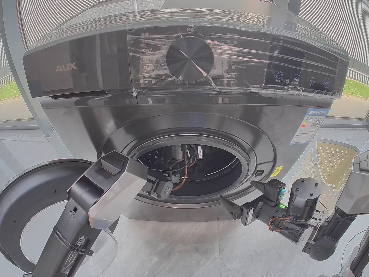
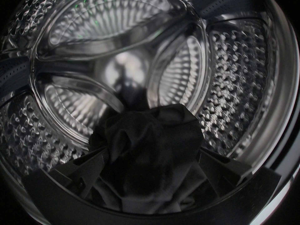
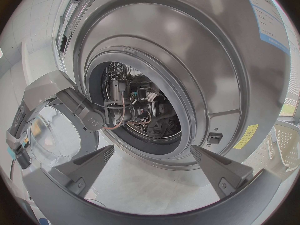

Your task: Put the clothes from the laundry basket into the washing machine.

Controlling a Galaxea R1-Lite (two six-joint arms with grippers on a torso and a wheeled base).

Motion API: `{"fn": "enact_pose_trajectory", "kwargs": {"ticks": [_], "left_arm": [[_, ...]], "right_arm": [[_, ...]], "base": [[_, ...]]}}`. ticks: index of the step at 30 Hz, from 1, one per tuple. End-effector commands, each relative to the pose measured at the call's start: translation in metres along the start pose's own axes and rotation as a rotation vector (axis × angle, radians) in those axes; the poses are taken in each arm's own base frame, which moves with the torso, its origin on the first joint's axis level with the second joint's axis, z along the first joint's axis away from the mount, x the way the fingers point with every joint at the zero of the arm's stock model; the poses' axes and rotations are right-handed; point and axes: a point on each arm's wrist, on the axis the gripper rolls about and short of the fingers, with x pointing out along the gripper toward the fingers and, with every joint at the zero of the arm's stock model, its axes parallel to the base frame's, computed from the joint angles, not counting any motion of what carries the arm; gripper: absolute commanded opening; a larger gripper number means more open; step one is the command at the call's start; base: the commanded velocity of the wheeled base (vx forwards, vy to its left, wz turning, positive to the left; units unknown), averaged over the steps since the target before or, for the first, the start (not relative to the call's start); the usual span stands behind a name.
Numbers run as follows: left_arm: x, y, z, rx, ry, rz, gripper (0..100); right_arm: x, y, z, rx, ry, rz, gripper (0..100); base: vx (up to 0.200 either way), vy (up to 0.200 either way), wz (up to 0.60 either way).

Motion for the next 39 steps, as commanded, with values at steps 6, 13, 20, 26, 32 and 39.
{"fn": "enact_pose_trajectory", "kwargs": {"ticks": [6, 13, 20, 26, 32, 39], "left_arm": [[-0.042, -0.019, -0.011, 0.045, 0.166, -0.066, 100], [-0.081, -0.023, -0.012, 0.12, 0.245, -0.094, 100], [-0.091, -0.024, -0.018, 0.13, 0.265, -0.102, 100], [-0.074, -0.018, -0.028, 0.128, 0.253, -0.086, 100], [-0.05, 0.001, -0.044, 0.141, 0.236, -0.048, 100], [-0.039, 0.008, -0.056, 0.15, 0.237, -0.04, 0]], "right_arm": [[0.0, -0.002, -0.001, 0.001, 0.005, -0.007, 100], [0.0, -0.002, -0.001, 0.001, 0.005, -0.007, 100], [0.0, -0.001, -0.001, -0.001, 0.006, -0.002, 100], [0.0, -0.001, -0.001, 0.001, 0.009, -0.006, 100], [0.001, -0.002, -0.002, 0.001, 0.011, -0.006, 100], [0.001, -0.002, -0.002, 0.002, 0.009, -0.007, 100]], "base": [[0.0, 0.0, 0.0], [0.0, 0.0, 0.0], [0.0, 0.0, 0.0], [0.0, 0.0, 0.0], [0.0, 0.0, 0.0], [0.0, 0.0, 0.0]]}}
